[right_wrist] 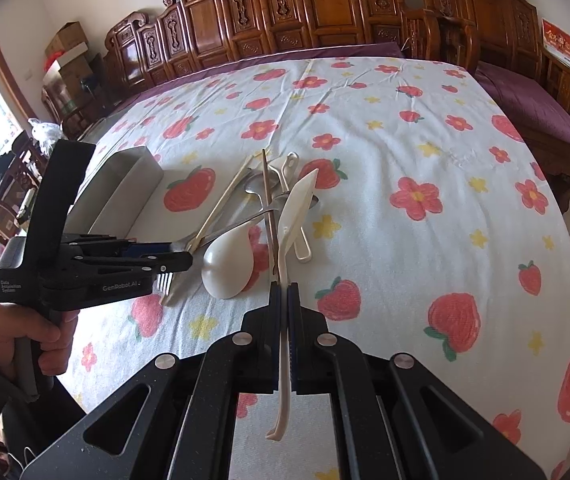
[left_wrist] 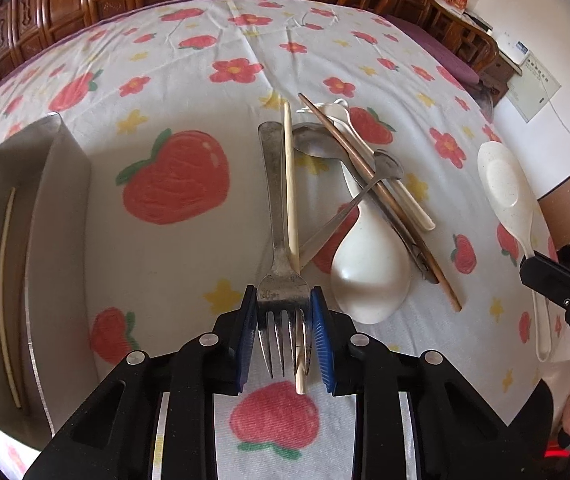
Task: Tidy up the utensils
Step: 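Grasp the metal fork with the left gripper while the right holds the white spoon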
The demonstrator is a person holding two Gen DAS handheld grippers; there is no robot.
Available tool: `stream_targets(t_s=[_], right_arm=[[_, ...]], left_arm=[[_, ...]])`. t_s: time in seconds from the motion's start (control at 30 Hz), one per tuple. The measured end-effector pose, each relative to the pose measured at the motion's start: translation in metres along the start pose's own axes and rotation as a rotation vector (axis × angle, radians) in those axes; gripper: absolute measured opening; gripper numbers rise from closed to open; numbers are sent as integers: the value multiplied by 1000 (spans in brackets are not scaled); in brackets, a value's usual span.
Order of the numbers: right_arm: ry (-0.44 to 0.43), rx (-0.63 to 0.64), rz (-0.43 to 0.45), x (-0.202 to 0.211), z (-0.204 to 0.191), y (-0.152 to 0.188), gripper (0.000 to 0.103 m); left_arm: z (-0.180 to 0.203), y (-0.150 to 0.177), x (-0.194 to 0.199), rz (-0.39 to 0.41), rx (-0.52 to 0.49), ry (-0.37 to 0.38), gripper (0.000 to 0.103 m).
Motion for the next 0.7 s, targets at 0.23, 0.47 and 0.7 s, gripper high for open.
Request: stream_targets(t_s=[0.23,0.47,0.7], right_arm=[[3,16,-11,-4,-5,3,4],[9,20,-13,-4,-7,4,4],[11,22,-22,-7,-7,5,4]], left_arm=[[-8,-4,23,66,-21,-27,25],[-8,-5,30,96,-68,-83,24],[-3,-5,45,139,-125,-129,24]])
Point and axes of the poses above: each gripper's, at about its wrist camera, not at the fingertips, and x roughly against the way its jaws point, z to its right, y to its underside, the point moved 5 cm from there along -x, roughly the way its jaws point, and after that the axes turned 13 degrees about -y, right-handed, at the moved point
